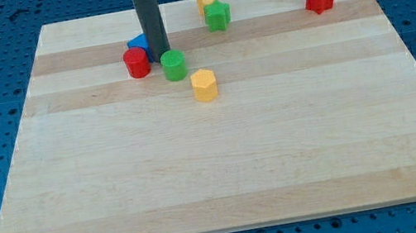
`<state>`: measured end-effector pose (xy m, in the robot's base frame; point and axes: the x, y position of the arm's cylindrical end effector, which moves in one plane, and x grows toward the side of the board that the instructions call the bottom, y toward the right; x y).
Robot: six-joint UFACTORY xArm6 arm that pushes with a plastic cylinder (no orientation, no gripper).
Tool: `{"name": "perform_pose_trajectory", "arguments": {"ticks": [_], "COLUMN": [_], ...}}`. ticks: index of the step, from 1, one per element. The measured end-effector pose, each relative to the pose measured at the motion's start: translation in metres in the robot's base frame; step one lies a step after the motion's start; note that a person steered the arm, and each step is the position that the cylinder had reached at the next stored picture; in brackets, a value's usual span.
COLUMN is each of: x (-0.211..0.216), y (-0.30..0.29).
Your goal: Push a blue triangle and the red circle right and down a bit
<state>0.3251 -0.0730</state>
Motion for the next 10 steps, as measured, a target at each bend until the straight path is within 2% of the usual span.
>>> {"name": "perform_pose_trajectory", "arguments": {"ticks": [1,2,3,4,6,7,8,10], "x": [-0.034,-0.065,-0.068,-0.076,-0.063,-0.034,-0.003,0.001], "y": [0.029,0.03,0.028,-0.012,-0.079,-0.082,-0.054,-0.037]}}
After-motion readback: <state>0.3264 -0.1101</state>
